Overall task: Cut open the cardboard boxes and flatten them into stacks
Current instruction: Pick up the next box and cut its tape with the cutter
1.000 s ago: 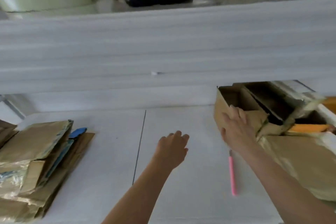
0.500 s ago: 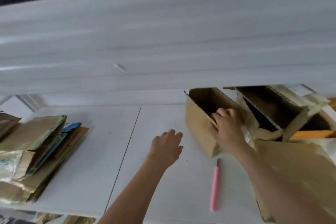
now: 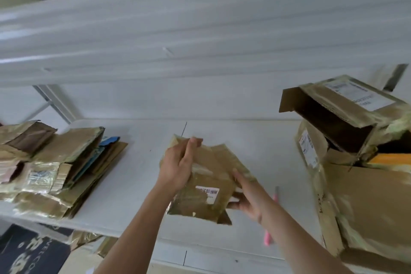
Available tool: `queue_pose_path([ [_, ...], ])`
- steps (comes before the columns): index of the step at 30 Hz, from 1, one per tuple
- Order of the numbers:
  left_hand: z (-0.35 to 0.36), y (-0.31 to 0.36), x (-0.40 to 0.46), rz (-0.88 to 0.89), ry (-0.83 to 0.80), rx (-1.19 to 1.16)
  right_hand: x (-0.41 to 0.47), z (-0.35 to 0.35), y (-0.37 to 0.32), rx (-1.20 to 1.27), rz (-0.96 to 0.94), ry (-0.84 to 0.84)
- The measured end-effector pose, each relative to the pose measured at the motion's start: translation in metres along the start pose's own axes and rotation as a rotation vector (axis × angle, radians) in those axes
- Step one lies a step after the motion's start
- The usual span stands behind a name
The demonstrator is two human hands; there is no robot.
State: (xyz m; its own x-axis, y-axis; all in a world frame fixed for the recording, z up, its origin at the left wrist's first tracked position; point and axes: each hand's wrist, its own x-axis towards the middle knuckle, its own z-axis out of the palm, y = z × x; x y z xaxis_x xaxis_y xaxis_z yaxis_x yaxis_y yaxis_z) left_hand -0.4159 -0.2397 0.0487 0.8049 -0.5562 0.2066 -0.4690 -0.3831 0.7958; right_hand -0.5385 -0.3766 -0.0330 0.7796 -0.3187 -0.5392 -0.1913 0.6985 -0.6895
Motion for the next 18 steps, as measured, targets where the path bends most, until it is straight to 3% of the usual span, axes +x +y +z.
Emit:
queue_pose_path([
  [2,0.004,-0.003,-0.006,-0.03,-0.044,0.05,0.0,-0.003,0.014,-0.001,0.033,0.027],
  [5,0.018,-0.006,-0.013,0.069,-0.109,0.151,0.002,-0.011,0.017,-0.208,-0.092,0.198],
  [9,0.04,0.011,-0.016,0.23,-0.27,0.115,-0.003,-0.045,0.019,-0.887,-0.237,0.436],
  [13,0.066,0.026,-0.016,0.28,-0.382,0.157,-0.018,-0.069,0.021,-1.331,-0.233,0.658],
  [15,0.071,0.03,-0.014,0.269,-0.391,0.203,-0.02,-0.081,0.027,-1.502,-0.304,0.642],
  [18,0.073,0.034,-0.01,0.137,-0.354,0.473,-0.022,-0.098,0.034,-1.699,-0.28,0.423],
])
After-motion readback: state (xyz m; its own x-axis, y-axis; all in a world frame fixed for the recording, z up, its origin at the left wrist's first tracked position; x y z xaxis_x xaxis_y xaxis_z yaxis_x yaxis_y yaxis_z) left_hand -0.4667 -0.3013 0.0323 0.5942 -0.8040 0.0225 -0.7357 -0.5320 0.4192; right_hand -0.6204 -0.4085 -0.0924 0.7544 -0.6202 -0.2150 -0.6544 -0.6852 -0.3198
